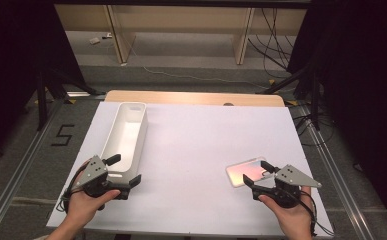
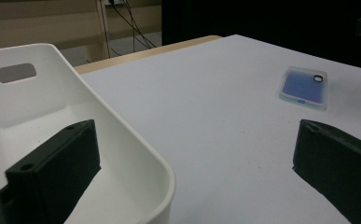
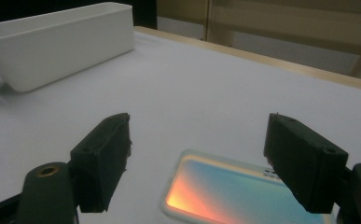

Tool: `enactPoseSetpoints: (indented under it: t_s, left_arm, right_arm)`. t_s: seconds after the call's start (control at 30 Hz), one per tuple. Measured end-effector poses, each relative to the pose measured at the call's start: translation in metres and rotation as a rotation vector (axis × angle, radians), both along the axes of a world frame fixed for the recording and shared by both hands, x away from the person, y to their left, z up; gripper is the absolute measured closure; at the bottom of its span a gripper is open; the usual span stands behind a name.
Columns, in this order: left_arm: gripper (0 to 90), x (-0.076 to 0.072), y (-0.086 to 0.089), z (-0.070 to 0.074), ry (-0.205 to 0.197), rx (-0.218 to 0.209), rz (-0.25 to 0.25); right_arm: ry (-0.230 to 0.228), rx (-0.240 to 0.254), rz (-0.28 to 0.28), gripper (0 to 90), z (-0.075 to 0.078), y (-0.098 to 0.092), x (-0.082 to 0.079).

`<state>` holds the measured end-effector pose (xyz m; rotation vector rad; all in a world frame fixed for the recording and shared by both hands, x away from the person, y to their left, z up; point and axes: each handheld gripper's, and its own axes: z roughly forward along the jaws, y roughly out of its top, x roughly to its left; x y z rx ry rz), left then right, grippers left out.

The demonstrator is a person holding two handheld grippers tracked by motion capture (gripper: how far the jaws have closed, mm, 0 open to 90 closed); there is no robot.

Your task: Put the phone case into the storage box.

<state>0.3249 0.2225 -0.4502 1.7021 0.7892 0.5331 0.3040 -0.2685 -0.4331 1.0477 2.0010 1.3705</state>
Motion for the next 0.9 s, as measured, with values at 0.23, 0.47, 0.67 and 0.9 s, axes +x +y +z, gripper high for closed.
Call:
enactPoseSetpoints:
  t_s: [0.23,0.47,0.67,0.9]
  left_arm:
    - [0.7,-0.003,0.001,0.0,0.003,0.004,-0.001]
    - [1.8,-0.003,0.003,0.001,-0.016,0.01,-0.001]
    - [2.4,-0.002,0.003,0.0,-0.001,-0.005,0.002]
    - [3.0,-0.002,0.003,0.0,0.006,-0.006,0.002]
  right_arm:
    - [-0.011,-0.001,-0.006,30.7,-0.001,0.0,0.006]
    - [0.026,-0.054,0.027,58.1,0.006,0.008,0.011]
    - [0.082,-0.119,0.057,87.1,0.005,0.022,0.023]
    - [0.242,-0.221,0.064,90.0,-0.004,0.042,0.039]
